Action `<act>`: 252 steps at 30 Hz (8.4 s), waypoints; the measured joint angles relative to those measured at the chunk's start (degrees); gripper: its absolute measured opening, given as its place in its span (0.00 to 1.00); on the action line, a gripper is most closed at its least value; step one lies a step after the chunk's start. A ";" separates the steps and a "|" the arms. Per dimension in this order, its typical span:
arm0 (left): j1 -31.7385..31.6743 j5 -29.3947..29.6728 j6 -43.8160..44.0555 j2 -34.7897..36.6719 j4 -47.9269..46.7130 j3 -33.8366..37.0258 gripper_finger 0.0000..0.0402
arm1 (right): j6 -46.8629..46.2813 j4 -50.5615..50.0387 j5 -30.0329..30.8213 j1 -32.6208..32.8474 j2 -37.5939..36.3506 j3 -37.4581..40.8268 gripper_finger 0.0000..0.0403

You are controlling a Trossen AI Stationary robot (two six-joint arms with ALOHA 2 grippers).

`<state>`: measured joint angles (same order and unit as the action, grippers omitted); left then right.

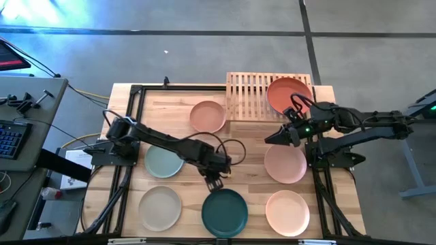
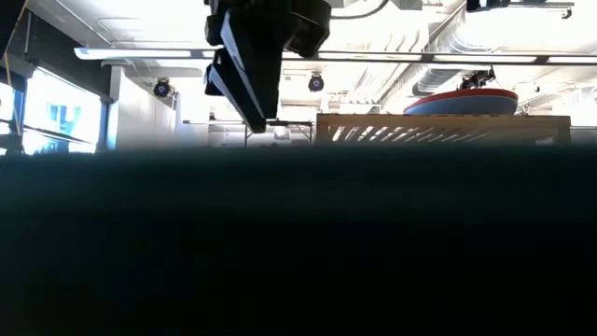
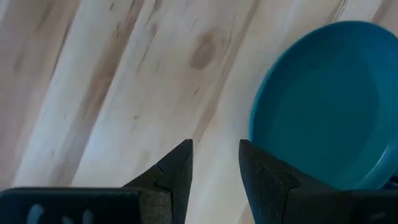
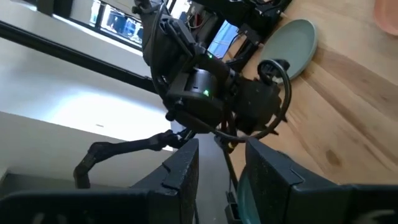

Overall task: Place and stack plates onto a shelf
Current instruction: Stack the dark green plate on the orange plate on the shelf

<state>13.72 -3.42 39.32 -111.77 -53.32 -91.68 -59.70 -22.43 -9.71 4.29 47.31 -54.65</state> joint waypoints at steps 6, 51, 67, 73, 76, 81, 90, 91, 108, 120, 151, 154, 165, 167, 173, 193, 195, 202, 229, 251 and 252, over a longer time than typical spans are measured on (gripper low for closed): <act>0.77 -1.23 2.58 -1.89 1.16 0.00 0.29 | 1.11 -1.70 -0.01 0.00 0.00 0.00 0.28; 5.33 -0.85 5.59 -11.34 11.68 -0.09 0.29 | 1.70 -5.65 1.17 0.00 0.00 0.00 0.28; 5.44 -3.44 3.71 -12.15 11.35 -0.02 0.03 | 1.70 -5.64 1.19 0.00 -0.02 0.00 0.28; 5.29 -3.85 3.44 -11.60 9.42 -0.07 0.01 | 1.50 -5.64 1.17 0.00 -0.02 0.00 0.28; 4.94 -3.77 2.43 -10.44 7.93 -0.09 0.01 | 1.58 -5.71 0.67 -0.02 -0.02 0.00 0.28; 3.80 -1.93 0.89 -7.81 4.37 -0.02 0.00 | 4.37 -5.58 0.44 -0.02 0.00 0.00 0.28; 0.66 -0.13 -0.85 -0.52 -3.91 0.02 0.00 | 16.13 7.19 0.38 -0.02 0.00 0.00 0.28; 0.36 -0.13 -1.36 0.30 -4.42 0.02 0.00 | 16.64 9.08 0.37 -0.02 0.00 0.01 0.28; -7.43 2.09 -7.41 16.19 -22.68 0.02 0.00 | 31.21 16.82 5.66 -0.13 5.36 -6.03 0.28; -13.53 2.65 -7.93 21.10 -27.99 0.00 0.00 | 30.90 -11.08 17.02 -0.13 23.34 -26.32 0.28; -19.13 2.43 -18.96 21.05 -22.13 0.00 0.00 | 18.32 -26.75 21.60 1.49 47.32 -39.47 0.28; -19.39 2.41 -20.45 21.05 -20.39 0.00 0.00 | 17.09 -28.20 22.18 1.49 47.32 -39.47 0.28; -20.25 2.38 -23.62 21.05 -15.27 0.00 0.00 | 14.62 -29.23 21.63 1.49 47.32 -39.47 0.28; -20.46 2.38 -24.35 21.05 -14.99 0.00 0.00 | 14.56 -29.28 21.61 1.49 47.32 -39.47 0.28; -20.90 2.38 -25.39 21.05 -13.13 0.00 0.00 | 13.40 -29.44 21.54 1.49 47.32 -39.47 0.28; -20.87 2.43 -29.53 21.03 -9.26 0.00 0.00 | 7.07 -31.34 21.64 1.33 47.43 -39.47 0.03; -20.88 2.66 -29.42 21.03 -9.31 0.00 0.00 | 5.65 -31.50 21.72 1.29 47.45 -39.47 0.02; -20.94 2.72 -29.49 21.03 -9.26 0.00 0.02 | 2.43 -31.51 22.63 1.33 47.47 -39.47 0.01; -20.94 2.19 -30.50 21.03 -9.29 -0.04 0.25 | -4.38 -32.60 21.55 1.38 47.50 -39.47 0.00; -23.50 2.12 -38.01 21.05 -13.08 -7.28 0.25 | -9.48 -45.95 17.41 2.93 46.64 -39.47 0.00; -23.67 2.14 -38.48 21.03 -13.96 -7.28 0.25 | -9.46 -46.89 17.41 2.88 46.24 -39.45 0.00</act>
<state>-9.95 -1.28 0.83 -90.74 -67.28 -98.96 -69.17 -69.33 7.70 7.18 93.55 -94.11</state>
